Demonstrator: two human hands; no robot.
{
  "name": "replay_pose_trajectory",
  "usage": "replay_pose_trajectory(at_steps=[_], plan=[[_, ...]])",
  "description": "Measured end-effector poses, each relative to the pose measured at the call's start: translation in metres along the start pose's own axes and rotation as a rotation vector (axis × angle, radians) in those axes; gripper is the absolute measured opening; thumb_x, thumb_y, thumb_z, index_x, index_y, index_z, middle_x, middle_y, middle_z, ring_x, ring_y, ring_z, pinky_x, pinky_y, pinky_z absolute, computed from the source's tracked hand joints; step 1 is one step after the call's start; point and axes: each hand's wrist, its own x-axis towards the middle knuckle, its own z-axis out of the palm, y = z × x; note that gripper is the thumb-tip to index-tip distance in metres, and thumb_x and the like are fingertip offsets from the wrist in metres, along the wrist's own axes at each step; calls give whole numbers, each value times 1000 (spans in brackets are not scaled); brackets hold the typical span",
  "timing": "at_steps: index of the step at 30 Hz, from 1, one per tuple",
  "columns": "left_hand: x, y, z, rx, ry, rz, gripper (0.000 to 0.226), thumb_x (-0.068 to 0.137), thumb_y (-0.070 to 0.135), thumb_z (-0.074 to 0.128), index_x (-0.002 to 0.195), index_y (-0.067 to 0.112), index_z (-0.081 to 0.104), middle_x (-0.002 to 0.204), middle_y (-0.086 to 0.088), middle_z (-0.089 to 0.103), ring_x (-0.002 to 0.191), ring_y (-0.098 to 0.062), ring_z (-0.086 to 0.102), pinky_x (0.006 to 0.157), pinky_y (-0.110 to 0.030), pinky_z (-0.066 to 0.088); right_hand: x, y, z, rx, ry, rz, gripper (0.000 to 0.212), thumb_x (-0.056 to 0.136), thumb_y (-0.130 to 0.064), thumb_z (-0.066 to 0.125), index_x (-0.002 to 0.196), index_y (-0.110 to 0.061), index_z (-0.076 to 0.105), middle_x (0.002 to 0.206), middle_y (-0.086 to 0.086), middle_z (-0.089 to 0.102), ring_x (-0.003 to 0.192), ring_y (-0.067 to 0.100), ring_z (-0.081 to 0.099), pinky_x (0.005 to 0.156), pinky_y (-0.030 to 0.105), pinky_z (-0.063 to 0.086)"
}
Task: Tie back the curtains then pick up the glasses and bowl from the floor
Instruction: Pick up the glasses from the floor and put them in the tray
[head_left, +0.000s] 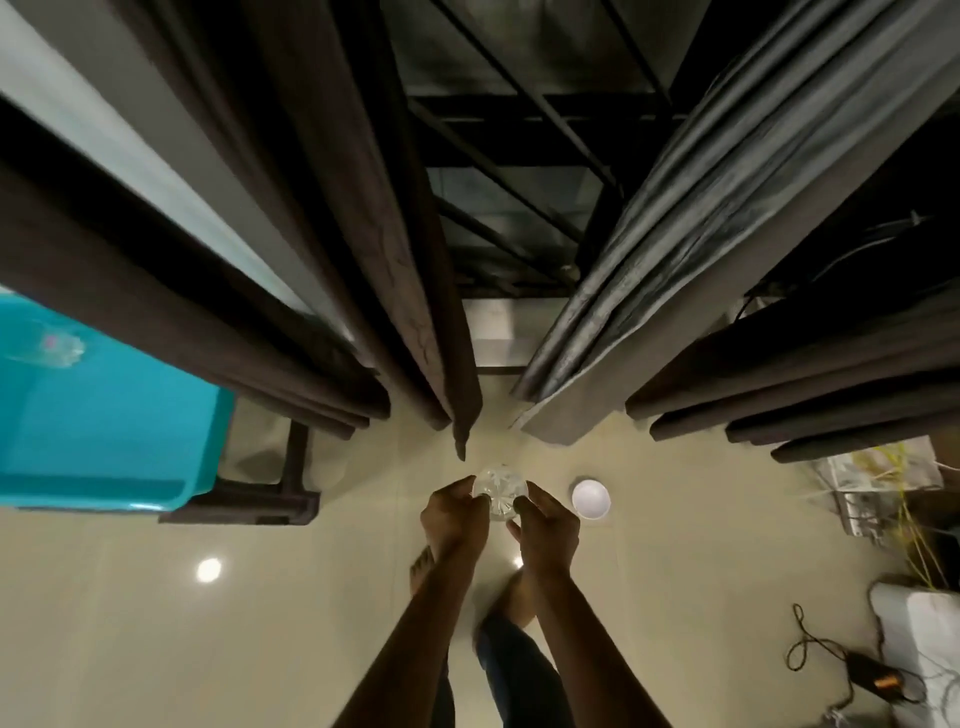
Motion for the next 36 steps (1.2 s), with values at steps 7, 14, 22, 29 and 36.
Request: replay_pose_trajectory(at_steps=[7, 14, 22, 29, 36], plan=[[-72, 22, -56, -84, 15, 54, 35, 76, 12, 67, 104, 29, 80, 76, 14, 76, 75, -14, 74, 75, -36, 64, -88, -34, -12, 78, -28, -47, 31, 87, -3, 69, 85, -33, 79, 93, -6, 79, 97, 23, 72, 94, 50, 59], [-111, 14, -112, -213, 57, 90, 32, 82, 16, 63, 107, 29, 78, 79, 17, 73, 82, -18, 71, 82, -39, 62, -141, -39, 14, 138, -116, -58, 33, 92, -5, 71, 124, -9, 72, 121, 8, 74, 111, 26, 68, 105, 42, 53], [-114, -26, -195, -320, 3, 287, 33, 98, 3, 48, 112, 17, 74, 102, -7, 74, 91, -21, 66, 91, -44, 54, -209, -11, 71, 86, -166, -127, 31, 99, -11, 60, 125, -23, 72, 130, 0, 69, 122, 25, 61, 109, 44, 47], [-97, -64, -306, -676, 6, 171, 32, 108, 18, 38, 123, 2, 61, 108, -13, 67, 102, -26, 62, 91, -34, 51, -298, 27, 149, 43, -258, -149, 33, 102, -8, 53, 129, -18, 70, 128, 1, 68, 102, 14, 64, 95, 45, 51], [-75, -63, -408, -781, 54, 141, 28, 106, 9, 45, 120, -1, 67, 113, -22, 70, 99, -28, 68, 95, -39, 54, -359, 35, 232, 33, -406, -162, 27, 104, -15, 52, 120, -25, 71, 110, -7, 71, 97, 7, 64, 88, 38, 56]])
